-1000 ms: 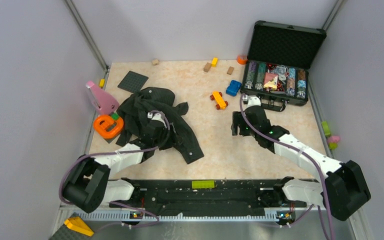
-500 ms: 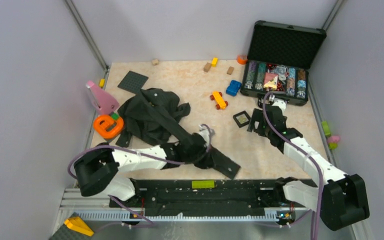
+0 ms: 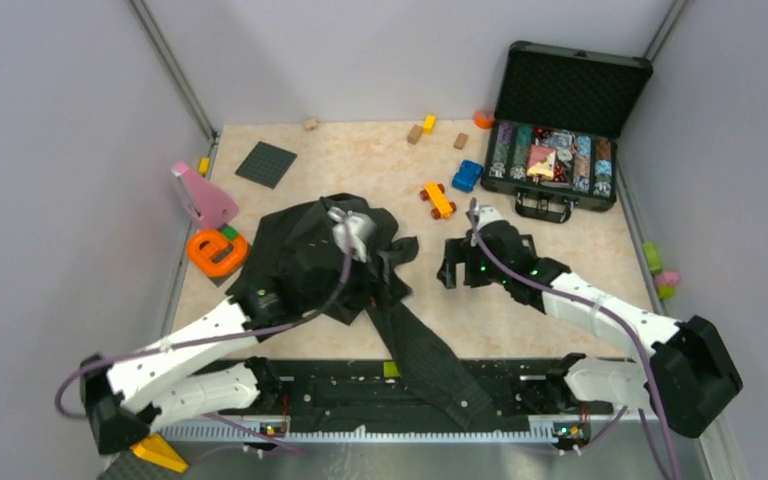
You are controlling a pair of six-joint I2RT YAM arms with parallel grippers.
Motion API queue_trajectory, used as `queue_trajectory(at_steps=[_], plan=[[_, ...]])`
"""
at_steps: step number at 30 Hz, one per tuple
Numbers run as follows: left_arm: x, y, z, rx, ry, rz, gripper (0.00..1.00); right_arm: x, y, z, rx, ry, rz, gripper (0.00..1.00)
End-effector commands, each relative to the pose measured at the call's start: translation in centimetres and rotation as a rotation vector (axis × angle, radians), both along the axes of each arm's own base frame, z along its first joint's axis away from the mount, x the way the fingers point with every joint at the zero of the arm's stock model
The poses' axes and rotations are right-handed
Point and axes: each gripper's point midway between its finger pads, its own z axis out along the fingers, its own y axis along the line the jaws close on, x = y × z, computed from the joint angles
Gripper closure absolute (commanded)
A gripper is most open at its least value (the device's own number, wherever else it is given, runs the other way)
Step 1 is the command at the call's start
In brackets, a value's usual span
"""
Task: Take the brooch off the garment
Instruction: Flatten out the clothes at the center of the board.
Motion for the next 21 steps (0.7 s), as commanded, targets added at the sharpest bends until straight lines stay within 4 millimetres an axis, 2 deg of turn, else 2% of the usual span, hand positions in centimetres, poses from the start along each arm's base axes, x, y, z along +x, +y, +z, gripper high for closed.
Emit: queue_trajectory(at_steps=[1,3,4,8,9,12,14,17,19,20,21], plan=[[5.9,9.8,-0.1,0.148,-0.083,0.329,0.04,0.2,7.2,2.8,0.108,-0.088,0.146,0.14],[8.2,13.0,-0.2,0.166,-0.078,0.442,0.04,-0.7,10.5,3.1,0.127,-0.108,0.224,0.14],[8.9,13.8,-0.3,0.153,-0.067,0.458,0.03,-1.1,12.1,3.1,0.137,-0.12,0.262,0.14],[12.1,17.0,0.1,0.044,-0.031,0.563,0.03,-0.6,16.8,3.7,0.22,-0.138,0.349,0.18],[12.9,17.8,0.2,0.025,-0.034,0.604,0.02,-0.5,17.7,4.2,0.25,-0.149,0.37,0.19],[15.2,19.9,-0.3,-0.001,-0.057,0.718,0.02,0.6,19.6,2.9,0.237,-0.126,0.379,0.25],[16.4,20.5,-1.4,-0.035,-0.028,0.753,0.02,1.8,20.3,2.1,0.193,-0.113,0.363,0.36],[17.7,21.3,-2.9,-0.072,0.005,0.79,0.02,3.1,21.3,2.2,0.161,-0.126,0.361,0.56],[18.1,21.7,-3.4,-0.09,0.013,0.792,0.02,4.5,21.4,3.5,0.143,-0.149,0.341,0.88],[18.3,22.7,-3.5,-0.1,0.013,0.817,0.02,5.6,21.3,4.6,0.138,-0.158,0.327,1.0],[18.3,23.6,-3.4,-0.112,0.012,0.835,0.02,6.8,21.5,6.7,0.15,-0.182,0.323,1.0]])
